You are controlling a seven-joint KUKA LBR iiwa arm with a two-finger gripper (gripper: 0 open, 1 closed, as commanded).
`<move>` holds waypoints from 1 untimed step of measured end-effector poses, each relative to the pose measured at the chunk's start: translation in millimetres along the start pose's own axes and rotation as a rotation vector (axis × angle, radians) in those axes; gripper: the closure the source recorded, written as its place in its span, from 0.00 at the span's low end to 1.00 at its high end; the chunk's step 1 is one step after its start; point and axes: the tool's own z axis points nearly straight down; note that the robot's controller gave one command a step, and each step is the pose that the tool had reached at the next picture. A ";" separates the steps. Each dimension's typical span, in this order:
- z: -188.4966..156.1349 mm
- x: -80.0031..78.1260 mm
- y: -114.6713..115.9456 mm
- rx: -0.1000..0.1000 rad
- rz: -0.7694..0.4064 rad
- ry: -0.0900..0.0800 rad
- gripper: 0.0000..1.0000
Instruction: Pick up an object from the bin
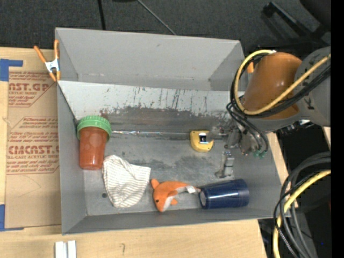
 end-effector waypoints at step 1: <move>-4.7 -1.4 0.2 0.001 -0.001 -0.007 0.00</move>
Offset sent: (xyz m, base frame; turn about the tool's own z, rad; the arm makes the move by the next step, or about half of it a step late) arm -0.0408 0.0979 -0.0916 -0.0896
